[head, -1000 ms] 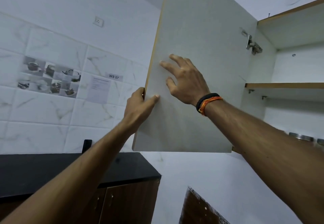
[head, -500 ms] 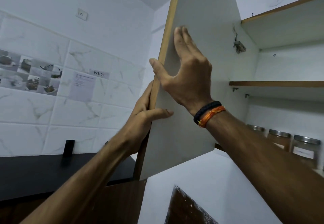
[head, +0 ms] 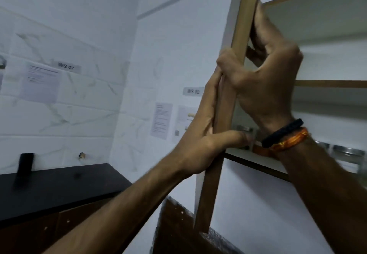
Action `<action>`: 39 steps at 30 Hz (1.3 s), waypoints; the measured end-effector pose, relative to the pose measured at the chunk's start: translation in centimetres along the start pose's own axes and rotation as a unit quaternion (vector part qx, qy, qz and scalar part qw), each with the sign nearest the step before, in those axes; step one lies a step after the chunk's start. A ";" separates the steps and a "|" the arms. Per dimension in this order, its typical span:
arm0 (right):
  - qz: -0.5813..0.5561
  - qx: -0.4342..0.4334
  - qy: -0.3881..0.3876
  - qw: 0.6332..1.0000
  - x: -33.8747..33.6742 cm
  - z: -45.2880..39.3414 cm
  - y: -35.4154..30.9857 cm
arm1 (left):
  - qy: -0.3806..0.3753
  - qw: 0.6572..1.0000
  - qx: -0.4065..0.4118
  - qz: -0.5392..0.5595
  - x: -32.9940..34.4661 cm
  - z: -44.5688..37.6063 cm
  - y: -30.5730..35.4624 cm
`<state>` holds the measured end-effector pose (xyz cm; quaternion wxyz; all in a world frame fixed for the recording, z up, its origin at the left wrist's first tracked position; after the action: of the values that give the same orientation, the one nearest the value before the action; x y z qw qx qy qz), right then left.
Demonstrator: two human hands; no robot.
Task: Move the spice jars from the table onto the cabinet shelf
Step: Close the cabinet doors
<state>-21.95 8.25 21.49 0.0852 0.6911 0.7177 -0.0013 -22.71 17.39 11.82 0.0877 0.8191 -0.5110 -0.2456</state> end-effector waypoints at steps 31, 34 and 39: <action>0.668 0.088 -0.212 0.708 -16.7 6.2 19.2 | 0.041 0.918 0.099 -0.382 24.9 -10.3 -12.4; 0.677 0.104 -0.244 0.687 -17.3 6.7 21.0 | 0.031 0.915 0.084 -0.394 26.3 -10.9 -13.7; 0.670 0.137 -0.288 0.670 -18.3 6.7 23.6 | 0.031 0.914 0.067 -0.399 27.9 -12.2 -14.9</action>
<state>2.82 -9.67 19.90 0.1704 0.9554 -0.0073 -0.2412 5.11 -1.55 7.75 -0.0568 0.9659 -0.1543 -0.1999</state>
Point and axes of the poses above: each hand's wrist, its own z-axis away from the middle knuckle, its own x-axis out of the palm, y = z × x, the point moved 7 cm from there along -z, towards the middle knuckle, and after that the axes turned 8 degrees about -y, right-handed, at the moved point
